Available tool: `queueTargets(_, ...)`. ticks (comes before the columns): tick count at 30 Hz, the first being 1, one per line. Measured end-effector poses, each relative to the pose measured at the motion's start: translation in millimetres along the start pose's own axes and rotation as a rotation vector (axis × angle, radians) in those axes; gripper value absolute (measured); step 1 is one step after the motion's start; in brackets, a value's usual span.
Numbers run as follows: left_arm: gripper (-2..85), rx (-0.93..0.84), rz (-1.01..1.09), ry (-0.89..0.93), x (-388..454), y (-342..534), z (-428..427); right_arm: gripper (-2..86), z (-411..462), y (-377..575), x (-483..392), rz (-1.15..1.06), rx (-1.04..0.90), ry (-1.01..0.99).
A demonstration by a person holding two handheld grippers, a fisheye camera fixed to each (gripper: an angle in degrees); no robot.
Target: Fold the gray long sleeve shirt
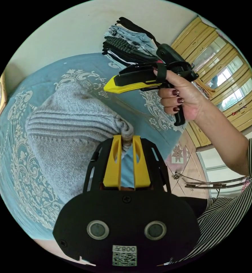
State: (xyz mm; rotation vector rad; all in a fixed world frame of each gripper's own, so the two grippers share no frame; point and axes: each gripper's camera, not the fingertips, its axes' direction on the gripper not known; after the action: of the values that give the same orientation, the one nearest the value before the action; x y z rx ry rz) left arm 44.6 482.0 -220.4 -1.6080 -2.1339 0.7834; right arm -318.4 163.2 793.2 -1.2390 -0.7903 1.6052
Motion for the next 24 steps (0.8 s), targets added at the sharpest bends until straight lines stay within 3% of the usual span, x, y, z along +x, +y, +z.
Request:
queueTargets(6, 3.7, 0.020, 0.177, -0.201, 49.3, 3.8, -15.8, 0.1, 58.6, 27.9, -32.1, -0.178, -0.279, 0.310)
queueTargets(9, 1.5, 0.095, 0.152, -0.221, 45.1, 20.0, -47.0, 0.1, 55.0, 32.6, -11.8, -0.133, -0.239, 0.235)
queueTargets(14, 0.4, 0.081, -0.143, -0.154, -30.8, 51.6, -53.6, 0.0, 48.1, 45.4, 6.3, -0.113, -0.204, 0.196)
queueTargets(16, 0.3, 0.045, -0.177, -0.010, -56.7, 70.6, -23.4, 0.0, 47.3, 47.3, 10.8, -0.102, -0.207, 0.187)
queueTargets(24, 0.1, 0.082, -0.141, -0.087, -57.5, 90.9, -9.3, 0.0, 25.2, 25.3, -19.1, -0.141, -0.050, 0.214)
